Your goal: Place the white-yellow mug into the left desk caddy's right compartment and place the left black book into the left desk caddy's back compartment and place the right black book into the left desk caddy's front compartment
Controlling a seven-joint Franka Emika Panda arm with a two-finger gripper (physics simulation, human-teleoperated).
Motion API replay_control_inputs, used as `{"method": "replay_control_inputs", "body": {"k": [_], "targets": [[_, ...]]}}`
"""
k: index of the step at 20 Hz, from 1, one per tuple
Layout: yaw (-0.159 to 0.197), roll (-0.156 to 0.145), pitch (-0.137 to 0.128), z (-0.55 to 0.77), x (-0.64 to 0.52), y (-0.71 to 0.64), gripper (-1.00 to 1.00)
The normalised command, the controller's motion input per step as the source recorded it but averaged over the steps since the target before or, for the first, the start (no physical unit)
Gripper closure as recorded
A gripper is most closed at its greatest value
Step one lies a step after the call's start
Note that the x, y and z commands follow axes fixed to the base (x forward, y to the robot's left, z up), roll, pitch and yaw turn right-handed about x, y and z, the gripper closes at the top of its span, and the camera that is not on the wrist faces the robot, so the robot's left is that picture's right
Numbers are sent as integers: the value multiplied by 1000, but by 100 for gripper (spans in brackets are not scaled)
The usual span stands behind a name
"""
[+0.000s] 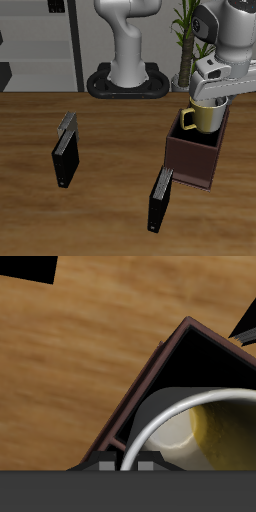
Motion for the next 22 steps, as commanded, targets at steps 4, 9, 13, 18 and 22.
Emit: {"method": "replay_control_inputs", "body": {"k": [4, 9, 13, 18, 22], "targets": [[-27, -22, 54, -224, 177, -203, 100], [-65, -19, 54, -277, 140, -135, 100], [-50, -14, 94, -592, 251, -153, 100], [-7, -29, 112, -648, 184, -151, 100], [-28, 17, -4, 137, -161, -132, -100]]}}
